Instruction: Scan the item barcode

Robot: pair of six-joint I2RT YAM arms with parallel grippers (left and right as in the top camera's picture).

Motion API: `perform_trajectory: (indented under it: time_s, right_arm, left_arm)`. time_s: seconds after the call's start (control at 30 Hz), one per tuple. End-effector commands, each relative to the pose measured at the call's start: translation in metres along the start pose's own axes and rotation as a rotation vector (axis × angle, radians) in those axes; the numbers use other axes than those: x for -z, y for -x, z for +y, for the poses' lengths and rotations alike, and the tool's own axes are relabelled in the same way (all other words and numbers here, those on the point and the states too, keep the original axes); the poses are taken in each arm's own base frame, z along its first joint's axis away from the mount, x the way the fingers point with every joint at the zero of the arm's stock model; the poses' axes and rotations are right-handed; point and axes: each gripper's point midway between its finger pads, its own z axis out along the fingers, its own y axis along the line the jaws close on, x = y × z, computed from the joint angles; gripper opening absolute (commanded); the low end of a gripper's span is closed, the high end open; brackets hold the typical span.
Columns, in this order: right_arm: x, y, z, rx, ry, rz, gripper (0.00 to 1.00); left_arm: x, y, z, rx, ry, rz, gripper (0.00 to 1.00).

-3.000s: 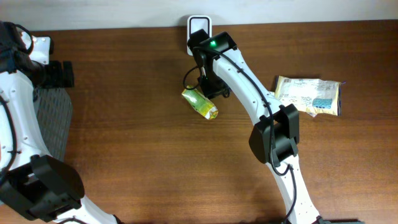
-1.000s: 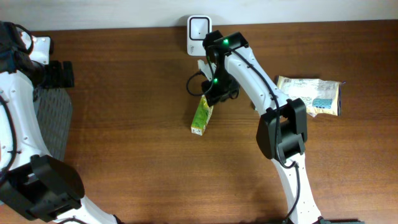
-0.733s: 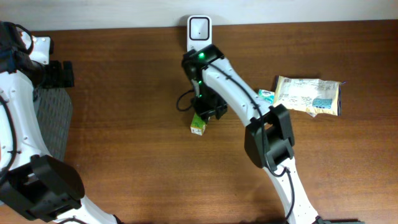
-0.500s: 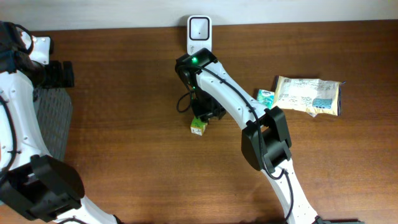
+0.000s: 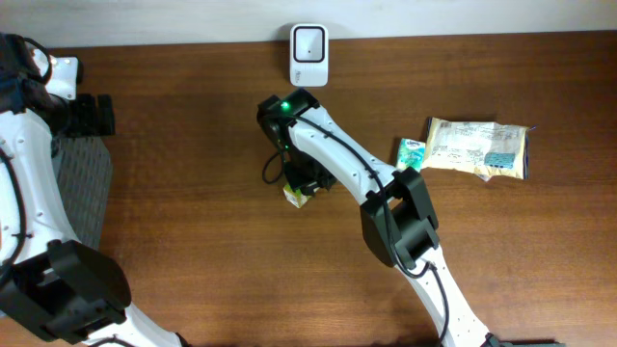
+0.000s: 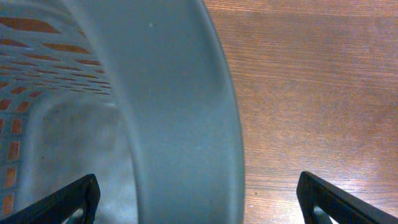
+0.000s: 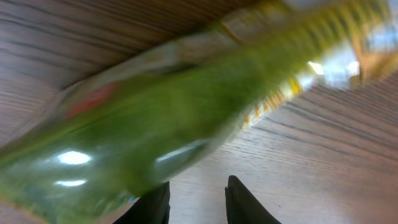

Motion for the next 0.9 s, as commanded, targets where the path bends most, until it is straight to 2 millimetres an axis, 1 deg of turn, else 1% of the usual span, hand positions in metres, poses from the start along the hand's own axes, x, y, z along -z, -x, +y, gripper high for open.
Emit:
perform_trajectory:
  time_s: [0.0,0.1,0.13,0.17,0.2,0.23,0.27,0.3,0.37,0.4,0.43,0.47,0.53,0.57,0.6,0.63,0.67,0.7,0.77,0.8,0.87]
  right_arm:
    - [0.006,0.008,0.018,0.03,0.053,-0.043,0.29]
    - [0.009,0.021,0.027,0.061,0.078,-0.098,0.25]
    - [0.011,0.029,0.029,0.067,0.088,-0.134,0.23]
    - [0.013,0.042,0.03,0.079,0.094,-0.187,0.23]
    - [0.014,0.051,0.029,0.073,0.093,-0.222,0.23]
    - [0.017,0.064,0.023,0.058,0.076,-0.273,0.24]
    - [0.018,0.071,0.018,0.047,0.063,-0.301,0.24]
    - [0.02,0.082,0.006,0.023,0.037,-0.338,0.24]
    - [0.019,0.084,-0.007,0.005,0.047,-0.328,0.24]
    - [0.021,0.082,-0.005,0.074,0.086,-0.317,0.24]
    - [0.027,0.082,-0.006,0.119,0.1,-0.322,0.24]
    - [0.038,0.083,-0.008,0.163,0.094,-0.34,0.24]
    - [0.061,0.083,-0.011,0.274,0.068,-0.388,0.32]
    - [0.073,0.085,-0.017,0.348,0.024,-0.416,0.4]
    - [0.076,0.085,-0.021,0.418,0.007,-0.421,0.4]
    - [0.072,0.084,-0.025,0.517,0.004,-0.407,0.51]
    - [0.064,0.081,-0.025,0.589,0.019,-0.384,0.59]
    - [0.05,0.073,-0.023,0.697,0.069,-0.343,0.66]
    - [0.034,0.062,-0.025,0.748,0.132,-0.289,0.69]
    - [0.022,0.056,-0.026,0.765,0.174,-0.259,0.7]
    - [0.011,0.053,-0.03,0.757,0.225,-0.24,0.7]
  left_arm:
    - [-0.002,-0.002,0.0,-0.011,-0.009,0.007,0.99]
    - [-0.002,-0.002,0.0,-0.011,-0.009,0.007,0.99]
    - [-0.002,-0.002,0.0,-0.011,-0.009,0.007,0.99]
    - [-0.002,-0.002,0.0,-0.011,-0.009,0.007,0.99]
    - [-0.002,-0.002,0.0,-0.011,-0.009,0.007,0.99]
    - [-0.002,-0.002,0.0,-0.012,-0.008,0.006,0.99]
    - [-0.002,-0.002,0.0,-0.011,-0.009,0.007,0.99]
    - [-0.002,-0.002,0.0,-0.011,-0.009,0.007,0.99]
    - [-0.002,-0.002,0.0,-0.011,-0.009,0.007,0.99]
    - [-0.002,-0.002,0.0,-0.011,-0.009,0.007,0.99]
    - [-0.002,-0.002,0.0,-0.011,-0.009,0.007,0.99]
    - [-0.002,-0.002,0.0,-0.011,-0.009,0.007,0.99]
    - [-0.002,-0.002,0.0,-0.011,-0.009,0.007,0.99]
    - [-0.002,-0.002,0.0,-0.011,-0.009,0.007,0.99]
    - [-0.002,-0.002,0.0,-0.011,-0.009,0.007,0.99]
    - [-0.002,-0.002,0.0,-0.011,-0.009,0.007,0.99]
    - [-0.002,-0.002,0.0,-0.011,-0.009,0.007,0.99]
    - [-0.002,-0.002,0.0,-0.011,-0.009,0.007,0.99]
    - [-0.002,-0.002,0.0,-0.011,-0.009,0.007,0.99]
    - [-0.002,-0.002,0.0,-0.011,-0.009,0.007,0.99]
    - [-0.002,-0.002,0.0,-0.011,-0.009,0.007,0.99]
